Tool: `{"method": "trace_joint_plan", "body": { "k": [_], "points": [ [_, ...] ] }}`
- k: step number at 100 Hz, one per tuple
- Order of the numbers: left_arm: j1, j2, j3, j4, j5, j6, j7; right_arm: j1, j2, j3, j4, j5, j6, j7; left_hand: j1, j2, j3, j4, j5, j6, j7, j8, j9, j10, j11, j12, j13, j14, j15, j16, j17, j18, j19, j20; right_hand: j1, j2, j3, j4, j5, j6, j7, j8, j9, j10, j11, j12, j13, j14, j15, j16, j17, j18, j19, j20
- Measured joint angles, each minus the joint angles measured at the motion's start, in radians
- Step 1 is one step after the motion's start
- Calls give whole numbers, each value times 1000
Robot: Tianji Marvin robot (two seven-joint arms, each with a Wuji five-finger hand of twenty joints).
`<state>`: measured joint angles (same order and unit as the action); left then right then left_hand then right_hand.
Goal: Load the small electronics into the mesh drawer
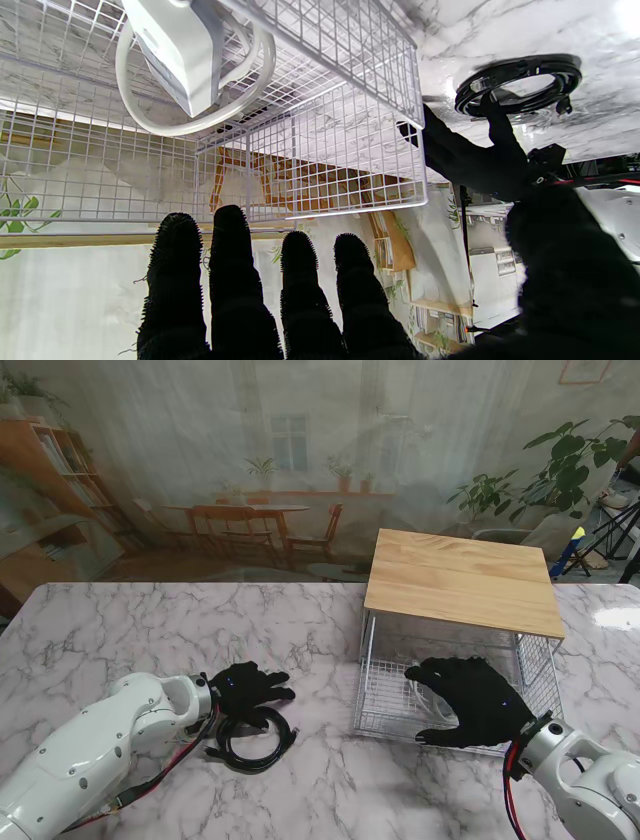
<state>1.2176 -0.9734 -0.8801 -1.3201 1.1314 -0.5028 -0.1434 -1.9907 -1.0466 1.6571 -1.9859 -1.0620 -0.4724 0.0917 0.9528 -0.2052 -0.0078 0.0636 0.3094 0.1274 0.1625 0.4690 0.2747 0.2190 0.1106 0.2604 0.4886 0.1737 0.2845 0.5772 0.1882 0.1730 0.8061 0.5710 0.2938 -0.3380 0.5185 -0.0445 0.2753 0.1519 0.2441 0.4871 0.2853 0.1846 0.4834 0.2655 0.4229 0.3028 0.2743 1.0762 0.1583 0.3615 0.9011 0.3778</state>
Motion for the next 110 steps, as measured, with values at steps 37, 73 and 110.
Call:
{"method": "trace_joint_plan", "body": {
  "k": [37,73,110],
  "points": [
    [-35,2,60,21,25,15,38,-1,0,-1,0,10,0,2,64,-9,-1,-22,-77,-75,337,393,3,-25,108,102,-10,-9,25,29,12,-18,39,12,0,10,-10,0,0,-2,0,-2,0,0,0,-1,0,0,0,-5,0,0,0,0],
    [-111,11,169,51,31,34,88,-2,-1,-1,1,36,-2,4,66,-32,76,-61,36,-82,911,809,212,-49,225,269,133,3,117,91,132,-33,132,12,0,10,-12,0,0,-11,0,-11,0,1,-1,-2,0,0,0,-12,-7,0,0,0],
    [-134,-5,201,98,9,33,179,-10,-4,3,1,51,-4,-2,191,-171,294,-22,148,-36,1050,859,562,-11,64,631,439,-41,206,204,353,-47,253,-13,0,22,-22,0,0,-24,0,-11,0,1,-4,-4,0,0,0,-13,-9,0,-2,0]
  ]
}}
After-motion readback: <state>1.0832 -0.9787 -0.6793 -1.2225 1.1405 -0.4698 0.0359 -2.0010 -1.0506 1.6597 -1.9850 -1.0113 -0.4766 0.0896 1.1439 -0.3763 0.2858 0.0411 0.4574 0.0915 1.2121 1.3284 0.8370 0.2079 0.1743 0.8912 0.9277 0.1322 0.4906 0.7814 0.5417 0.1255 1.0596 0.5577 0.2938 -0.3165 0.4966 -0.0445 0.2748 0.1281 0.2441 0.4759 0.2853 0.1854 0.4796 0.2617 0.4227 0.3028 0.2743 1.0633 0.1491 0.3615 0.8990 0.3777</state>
